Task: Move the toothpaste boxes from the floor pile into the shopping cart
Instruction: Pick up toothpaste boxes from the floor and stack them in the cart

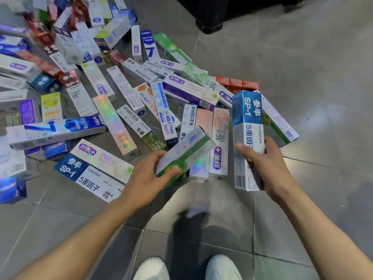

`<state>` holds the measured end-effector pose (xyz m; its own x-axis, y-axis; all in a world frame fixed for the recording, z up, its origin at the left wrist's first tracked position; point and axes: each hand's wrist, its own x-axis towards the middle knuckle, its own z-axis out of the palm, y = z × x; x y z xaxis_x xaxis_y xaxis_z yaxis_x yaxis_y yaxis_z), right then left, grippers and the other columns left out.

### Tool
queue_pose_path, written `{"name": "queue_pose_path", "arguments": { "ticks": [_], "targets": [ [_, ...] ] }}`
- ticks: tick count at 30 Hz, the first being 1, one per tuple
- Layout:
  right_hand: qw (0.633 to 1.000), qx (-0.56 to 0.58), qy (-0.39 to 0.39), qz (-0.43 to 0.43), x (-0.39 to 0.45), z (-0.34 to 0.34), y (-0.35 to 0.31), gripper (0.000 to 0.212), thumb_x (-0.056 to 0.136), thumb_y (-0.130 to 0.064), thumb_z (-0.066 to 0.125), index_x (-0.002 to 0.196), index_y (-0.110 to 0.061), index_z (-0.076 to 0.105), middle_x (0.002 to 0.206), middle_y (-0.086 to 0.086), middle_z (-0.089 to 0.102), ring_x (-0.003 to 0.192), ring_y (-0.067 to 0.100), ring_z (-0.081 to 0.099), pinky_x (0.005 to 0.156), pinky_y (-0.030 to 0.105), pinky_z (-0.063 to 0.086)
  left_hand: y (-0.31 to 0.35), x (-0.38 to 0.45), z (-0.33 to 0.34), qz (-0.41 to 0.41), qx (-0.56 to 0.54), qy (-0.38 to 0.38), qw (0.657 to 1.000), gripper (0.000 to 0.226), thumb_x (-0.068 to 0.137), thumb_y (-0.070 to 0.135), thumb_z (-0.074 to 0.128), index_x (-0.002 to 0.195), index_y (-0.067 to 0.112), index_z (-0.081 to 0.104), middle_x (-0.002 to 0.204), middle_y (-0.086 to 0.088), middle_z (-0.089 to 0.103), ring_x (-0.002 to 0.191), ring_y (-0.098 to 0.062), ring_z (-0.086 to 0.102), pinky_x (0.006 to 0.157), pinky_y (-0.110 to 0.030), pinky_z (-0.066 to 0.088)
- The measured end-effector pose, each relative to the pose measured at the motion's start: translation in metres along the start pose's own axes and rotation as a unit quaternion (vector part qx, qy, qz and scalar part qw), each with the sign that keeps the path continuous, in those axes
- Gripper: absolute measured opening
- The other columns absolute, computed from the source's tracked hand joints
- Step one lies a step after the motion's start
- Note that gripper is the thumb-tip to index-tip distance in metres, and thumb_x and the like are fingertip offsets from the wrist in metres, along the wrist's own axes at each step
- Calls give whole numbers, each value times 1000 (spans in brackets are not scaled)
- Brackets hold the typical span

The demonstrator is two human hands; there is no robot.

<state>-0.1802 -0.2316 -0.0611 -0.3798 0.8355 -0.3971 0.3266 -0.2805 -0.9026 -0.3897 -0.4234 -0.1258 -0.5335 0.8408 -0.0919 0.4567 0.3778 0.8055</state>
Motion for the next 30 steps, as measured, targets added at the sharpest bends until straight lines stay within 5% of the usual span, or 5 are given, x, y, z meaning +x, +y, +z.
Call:
{"name": "queue_pose_path", "arguments": {
  "ticks": [10, 16, 23, 27, 30],
  "targets": [
    [999, 41, -19, 19, -80, 1, -152, 80, 55, -53, 86, 119, -21, 50, 112, -2, 72, 100, 19, 72, 89, 52, 57, 198, 5, -97, -203, -281, 82, 934, 38, 86, 49, 70, 109, 20, 60, 97, -1, 66, 78, -8, 66, 63, -20, 51],
    [997, 78, -14, 2, -178, -35, -337, 56, 77, -21, 86, 118, -22, 48, 104, -1, 74, 93, 15, 73, 84, 38, 61, 391, -20, -195, -248, -362, 98, 893, 41, 87, 45, 71, 115, 16, 63, 107, -12, 72, 93, -25, 73, 84, -46, 60],
    [996, 82, 3, -30, -300, -110, -554, 49, 82, -26, 80, 120, -23, 50, 99, -8, 74, 87, 8, 72, 73, 25, 57, 627, -65, -311, -235, -377, 57, 894, 53, 72, 61, 80, 103, 21, 67, 101, -19, 71, 86, -31, 72, 85, -62, 56],
    [993, 90, 25, -74, -360, -152, -635, 40, 89, -23, 73, 121, -21, 47, 97, -10, 72, 84, 2, 70, 70, 19, 55, 729, -89, -350, -195, -388, 53, 899, 39, 82, 51, 76, 106, 22, 64, 97, -6, 72, 80, -16, 73, 77, -41, 62],
    [988, 94, 53, -108, -400, -173, -679, 39, 92, -18, 69, 123, -17, 45, 109, -1, 69, 87, 2, 69, 72, 17, 55, 785, -104, -367, -173, -405, 20, 898, 42, 84, 46, 75, 110, 15, 62, 95, -12, 72, 79, -25, 71, 77, -50, 59]
  ]
}}
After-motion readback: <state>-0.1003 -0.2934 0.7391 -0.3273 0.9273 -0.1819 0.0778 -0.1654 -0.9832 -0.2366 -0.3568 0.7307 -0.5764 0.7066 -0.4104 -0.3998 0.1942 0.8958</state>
